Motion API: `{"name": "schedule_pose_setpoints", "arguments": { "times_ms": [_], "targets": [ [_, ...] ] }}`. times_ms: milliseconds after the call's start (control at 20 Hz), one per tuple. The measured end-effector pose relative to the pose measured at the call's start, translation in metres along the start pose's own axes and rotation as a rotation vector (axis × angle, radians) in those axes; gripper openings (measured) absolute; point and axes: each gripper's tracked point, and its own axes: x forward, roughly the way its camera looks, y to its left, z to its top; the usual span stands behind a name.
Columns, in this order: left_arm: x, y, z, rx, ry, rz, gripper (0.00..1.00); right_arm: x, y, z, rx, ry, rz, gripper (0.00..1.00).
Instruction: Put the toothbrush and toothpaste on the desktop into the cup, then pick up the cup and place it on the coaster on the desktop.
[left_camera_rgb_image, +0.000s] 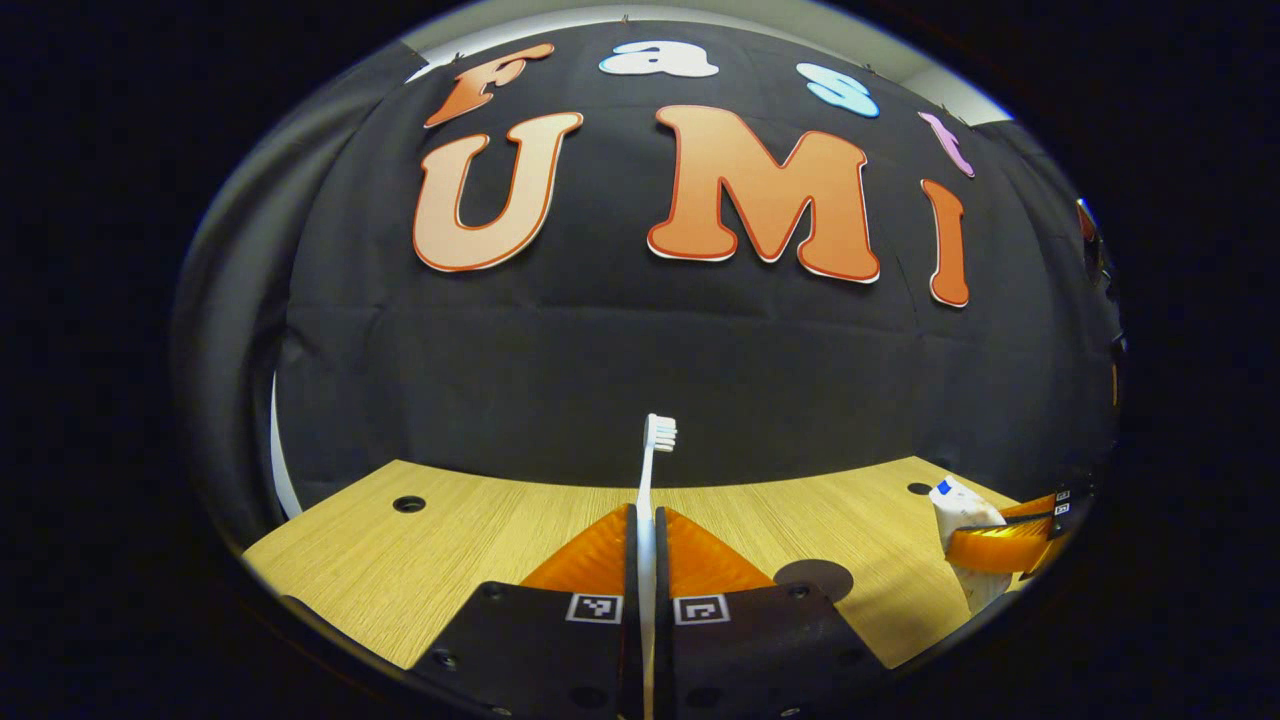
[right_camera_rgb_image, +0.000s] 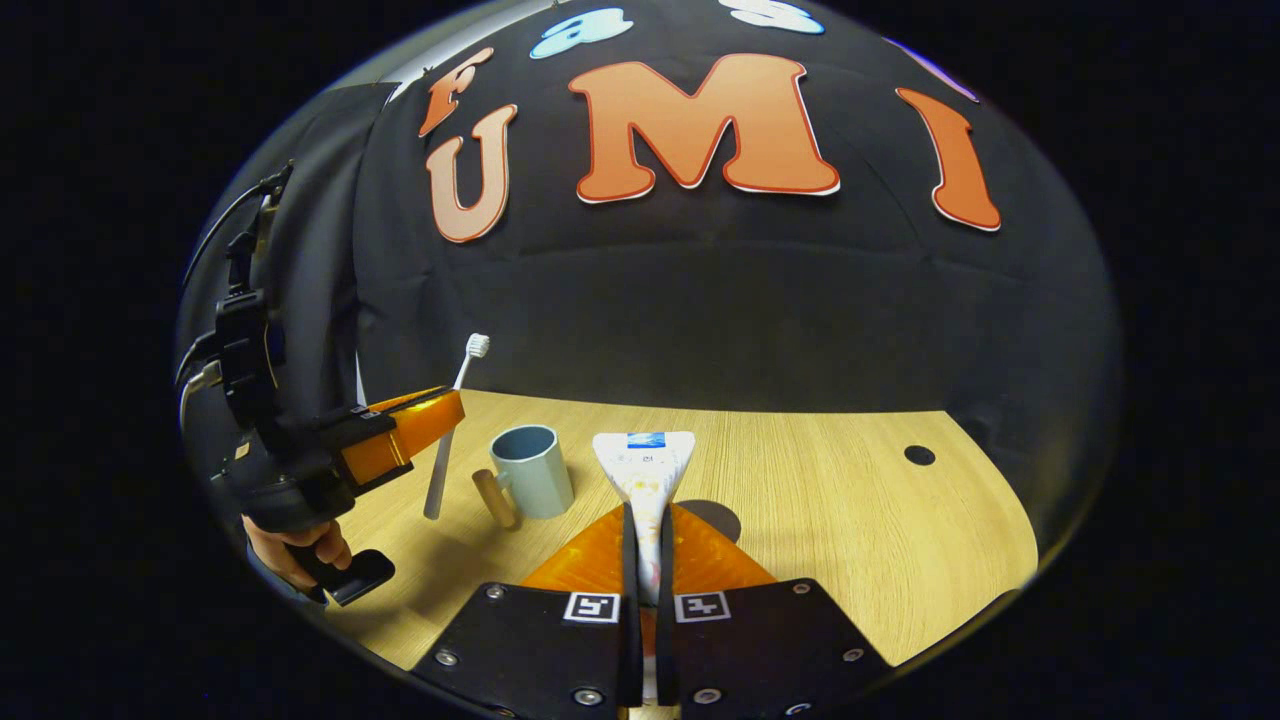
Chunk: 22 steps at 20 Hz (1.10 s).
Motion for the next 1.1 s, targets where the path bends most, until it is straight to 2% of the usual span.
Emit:
{"name": "schedule_pose_setpoints", "arguments": {
  "times_ms": [200, 500, 650, 850, 1100],
  "targets": [
    [0.026, 0.002, 0.018, -0.007, -0.05, -0.01, 0.04, 0.01, -0.002, 0.017, -0.015, -0.04, -0.004, 0.06],
    [0.067, 0.004, 0.022, 0.003, -0.061, -0.033, 0.04, 0.026, -0.006, 0.042, 0.007, -0.115, -0.017, 0.05],
    [0.081, 0.011, 0.019, -0.038, -0.046, -0.044, 0.04, 0.035, -0.013, 0.056, 0.016, -0.147, -0.038, 0.05],
    [0.096, 0.025, 0.018, -0.067, -0.043, -0.031, 0.04, 0.052, -0.008, 0.076, 0.021, -0.185, -0.017, 0.05],
    [0.114, 0.03, 0.017, -0.075, -0.048, -0.033, 0.04, 0.069, -0.003, 0.078, 0.046, -0.2, 0.017, 0.06]
  ]
}}
